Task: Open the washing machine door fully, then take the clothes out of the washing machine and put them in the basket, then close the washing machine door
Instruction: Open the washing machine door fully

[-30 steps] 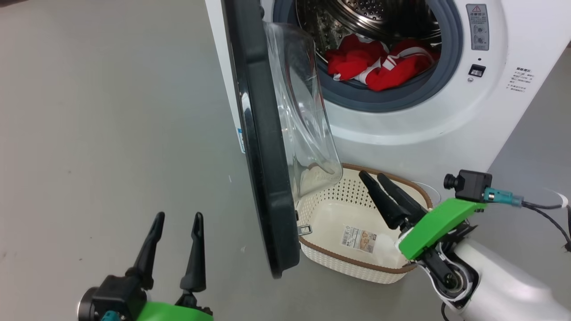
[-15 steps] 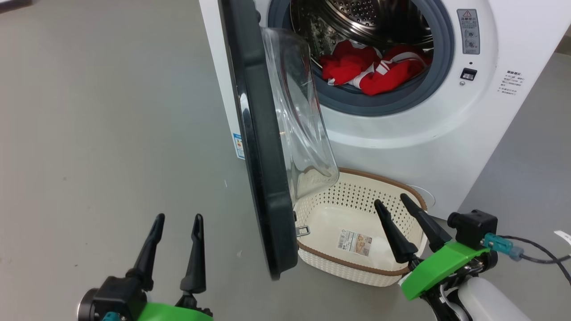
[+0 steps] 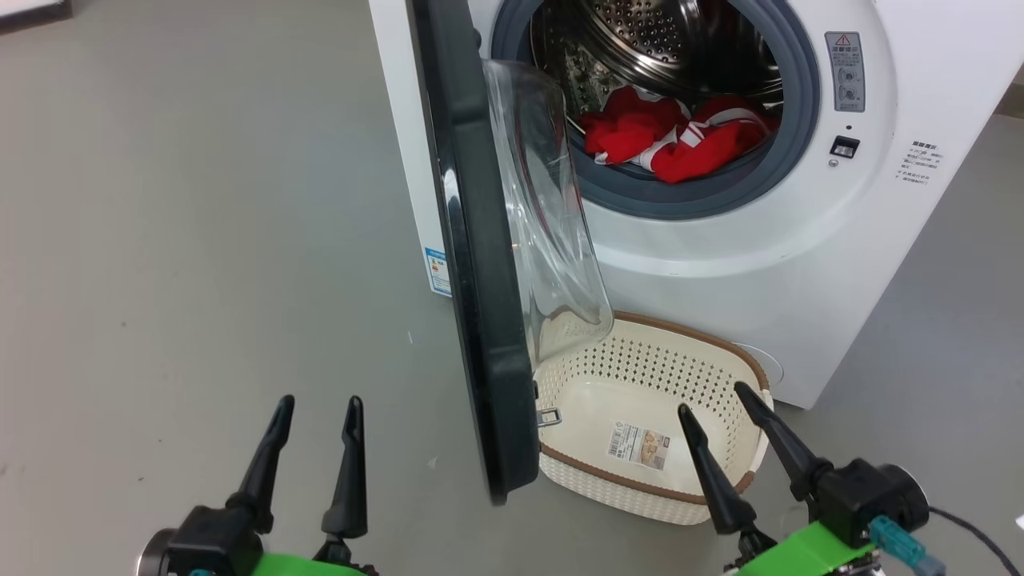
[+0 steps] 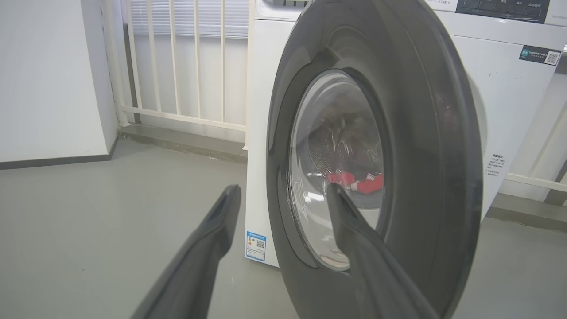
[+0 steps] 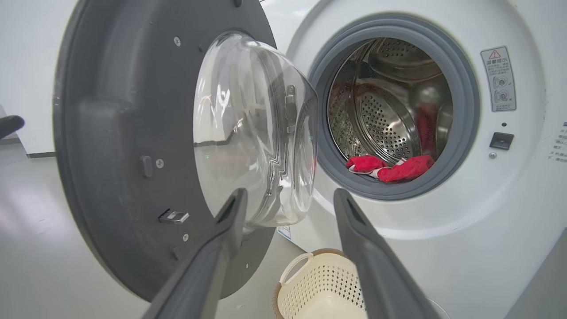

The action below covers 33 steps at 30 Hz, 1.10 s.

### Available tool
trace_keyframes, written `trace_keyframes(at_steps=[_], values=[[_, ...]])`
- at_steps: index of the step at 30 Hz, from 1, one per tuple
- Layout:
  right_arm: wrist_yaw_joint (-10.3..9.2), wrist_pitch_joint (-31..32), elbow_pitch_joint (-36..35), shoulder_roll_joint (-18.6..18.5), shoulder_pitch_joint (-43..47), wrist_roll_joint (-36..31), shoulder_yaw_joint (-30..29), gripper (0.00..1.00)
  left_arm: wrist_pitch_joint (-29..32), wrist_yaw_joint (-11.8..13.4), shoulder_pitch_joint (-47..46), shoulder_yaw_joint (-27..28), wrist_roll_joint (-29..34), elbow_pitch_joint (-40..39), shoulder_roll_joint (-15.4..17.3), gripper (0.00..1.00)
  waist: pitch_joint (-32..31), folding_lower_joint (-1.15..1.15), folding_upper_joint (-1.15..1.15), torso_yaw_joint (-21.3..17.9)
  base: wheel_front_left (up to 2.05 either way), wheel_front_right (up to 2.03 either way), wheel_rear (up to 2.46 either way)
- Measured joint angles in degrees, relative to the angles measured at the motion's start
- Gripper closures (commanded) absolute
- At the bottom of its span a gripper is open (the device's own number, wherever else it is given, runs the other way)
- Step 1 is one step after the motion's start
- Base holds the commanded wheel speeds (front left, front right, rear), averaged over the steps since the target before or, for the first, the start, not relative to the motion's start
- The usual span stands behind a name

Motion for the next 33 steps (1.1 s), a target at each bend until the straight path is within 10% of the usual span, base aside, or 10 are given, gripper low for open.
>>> trace_keyframes(at_steps=[18, 19, 20, 23, 33], values=[[0.00, 0.0, -3.9, 0.2, 3.7, -0.8, -0.5, 0.00, 0.0, 0.3, 0.8, 0.0, 0.4, 0.0, 0.0, 0.00, -0.3, 0.00, 0.00, -0.7, 0.00, 0.00, 0.00], [0.00, 0.0, -3.9, 0.2, 3.7, -0.7, -0.5, 0.00, 0.0, 0.3, 0.8, 0.0, 0.4, 0.0, 0.0, 0.11, -0.2, 0.00, 0.00, -0.7, 0.00, 0.00, 0.00], [0.00, 0.0, -3.8, 0.2, 3.7, -0.6, -0.4, 0.00, 0.0, 0.3, 0.8, 0.0, 0.4, 0.0, 0.0, 0.50, -0.2, 0.00, 0.00, -0.7, 0.00, 0.00, 0.00], [0.00, 0.0, -3.7, 0.2, 3.7, -0.3, -0.3, 0.00, 0.0, 0.3, 0.8, 0.0, 0.3, 0.0, 0.0, 1.00, 0.0, 0.00, 0.00, -0.7, 0.00, 0.00, 0.00], [0.00, 0.0, -3.0, 0.2, 3.6, 0.3, -0.1, 0.00, 0.1, 1.4, -1.9, -0.1, 0.6, -5.5, 0.5, 1.00, 0.8, 0.00, 0.00, -1.2, 0.00, 0.00, 0.00]])
